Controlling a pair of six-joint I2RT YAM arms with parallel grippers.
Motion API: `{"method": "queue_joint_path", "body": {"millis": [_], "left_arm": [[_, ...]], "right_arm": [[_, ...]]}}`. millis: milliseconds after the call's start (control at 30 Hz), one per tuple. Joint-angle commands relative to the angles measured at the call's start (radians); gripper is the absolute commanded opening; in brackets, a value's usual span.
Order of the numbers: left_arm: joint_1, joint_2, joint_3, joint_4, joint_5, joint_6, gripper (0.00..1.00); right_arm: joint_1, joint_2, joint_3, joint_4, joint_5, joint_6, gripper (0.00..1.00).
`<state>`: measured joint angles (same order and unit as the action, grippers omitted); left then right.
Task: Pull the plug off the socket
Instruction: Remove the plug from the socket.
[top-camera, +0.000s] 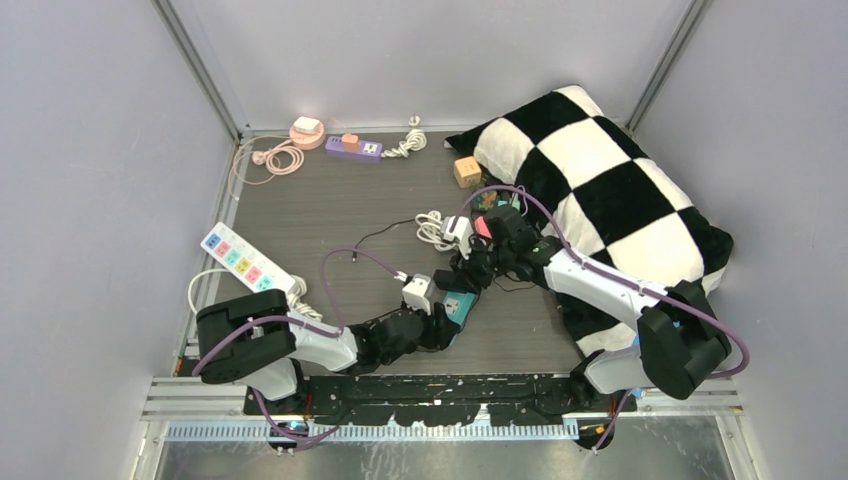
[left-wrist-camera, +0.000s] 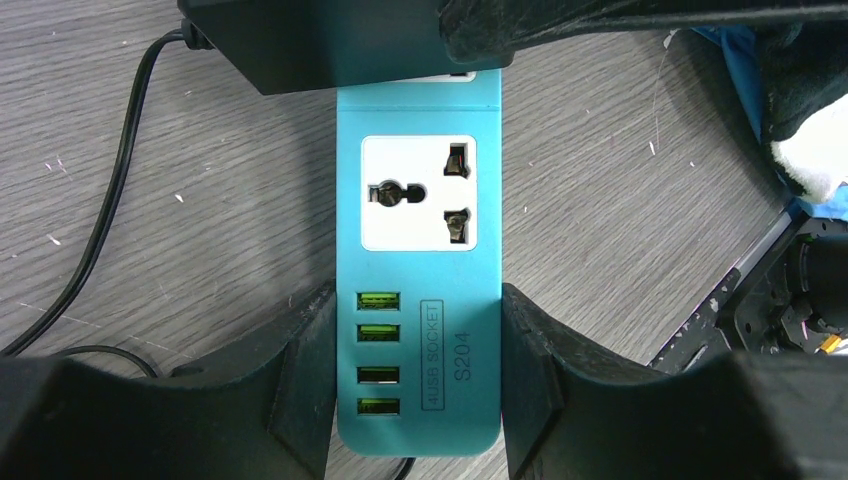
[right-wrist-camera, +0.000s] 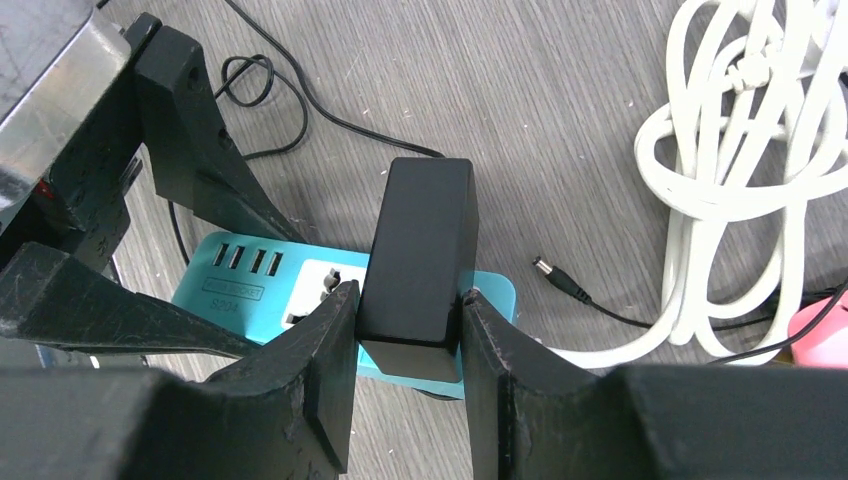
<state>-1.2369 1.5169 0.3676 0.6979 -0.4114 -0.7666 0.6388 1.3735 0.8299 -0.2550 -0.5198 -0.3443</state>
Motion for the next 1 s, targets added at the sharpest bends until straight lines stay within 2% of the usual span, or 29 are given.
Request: {"method": "queue_joint_path", "body": {"millis": [0,467,967], "left_arm": [[0.029,0.016,-0.006,-0.031,-0.129,0.01,0.0],[0.033,0.007,-0.014,-0.033,-0.122,0.015,0.0],[0.039,0.035,-0.006,-0.022,-0.123,0.012,0.0]], "right_arm": [[0.083,-0.05,0.025,-0.066,-0.248,0.035,0.01],[-0.028,-0.058,0.037,-0.044,-0.255,0.108,0.01],[0.069,-0.058,0.037,-0.084,-0.261,0.029,0.01]]}}
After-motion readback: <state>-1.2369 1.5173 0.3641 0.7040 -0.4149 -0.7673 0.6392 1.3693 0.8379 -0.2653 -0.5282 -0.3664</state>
